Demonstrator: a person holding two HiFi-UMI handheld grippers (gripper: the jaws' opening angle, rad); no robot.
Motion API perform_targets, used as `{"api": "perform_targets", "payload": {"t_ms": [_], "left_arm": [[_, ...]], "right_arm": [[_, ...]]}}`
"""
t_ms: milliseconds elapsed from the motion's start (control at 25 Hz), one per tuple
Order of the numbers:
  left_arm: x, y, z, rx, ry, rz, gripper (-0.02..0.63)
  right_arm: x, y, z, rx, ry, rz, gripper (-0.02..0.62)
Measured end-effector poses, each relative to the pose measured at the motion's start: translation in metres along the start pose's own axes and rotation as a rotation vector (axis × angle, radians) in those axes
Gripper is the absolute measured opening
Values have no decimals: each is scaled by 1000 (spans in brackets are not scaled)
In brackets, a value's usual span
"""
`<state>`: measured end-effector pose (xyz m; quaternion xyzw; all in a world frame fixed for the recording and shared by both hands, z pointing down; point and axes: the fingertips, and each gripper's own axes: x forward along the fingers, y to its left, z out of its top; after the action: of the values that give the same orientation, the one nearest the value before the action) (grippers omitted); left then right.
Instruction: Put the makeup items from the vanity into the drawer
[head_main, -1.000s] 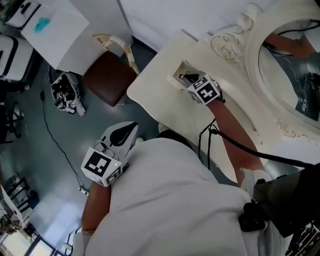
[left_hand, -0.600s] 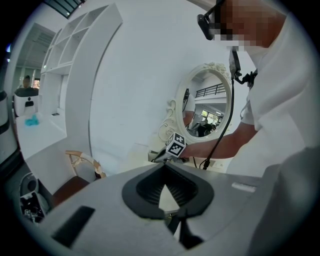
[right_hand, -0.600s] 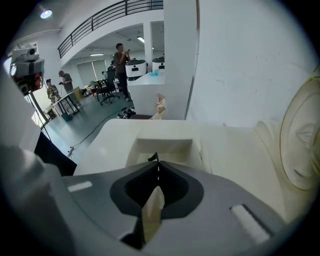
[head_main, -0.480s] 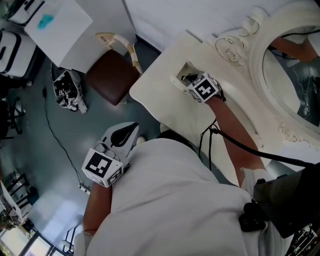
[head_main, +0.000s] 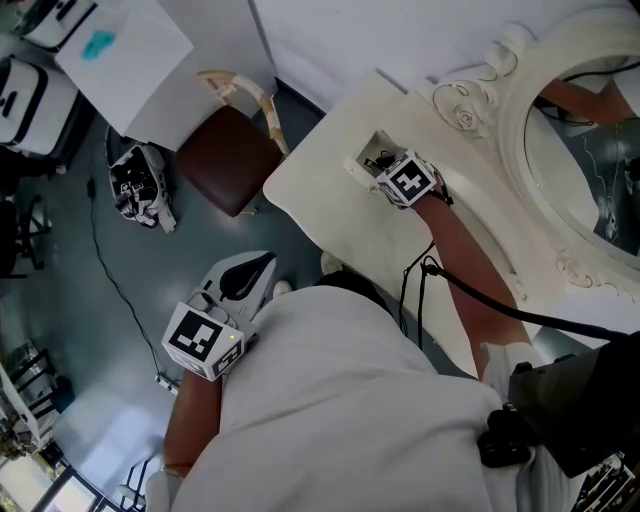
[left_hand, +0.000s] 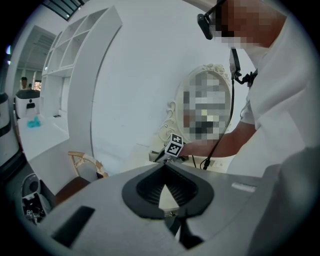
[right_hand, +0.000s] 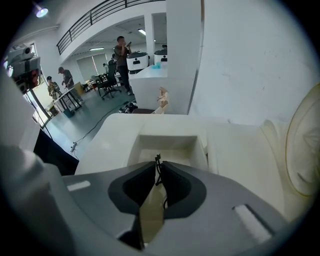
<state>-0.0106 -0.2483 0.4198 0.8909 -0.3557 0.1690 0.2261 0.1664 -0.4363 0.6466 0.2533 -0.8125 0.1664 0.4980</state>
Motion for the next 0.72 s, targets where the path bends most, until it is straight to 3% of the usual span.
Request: {"api": "perform_targets", "payload": {"t_ms": [280,520,720], "left_arm": [[-16,-3,-5,9,-1,-33,2],[-29,-9,-9,45,-3,-91,2],[-46,-14,-16,77,-10,-142,2]], "right_arm": [[-24,5,3,42,-53,-43,71],[-66,18,7,93,-153,-145,9],[-95,57,1,152,-210,-174,2]]}}
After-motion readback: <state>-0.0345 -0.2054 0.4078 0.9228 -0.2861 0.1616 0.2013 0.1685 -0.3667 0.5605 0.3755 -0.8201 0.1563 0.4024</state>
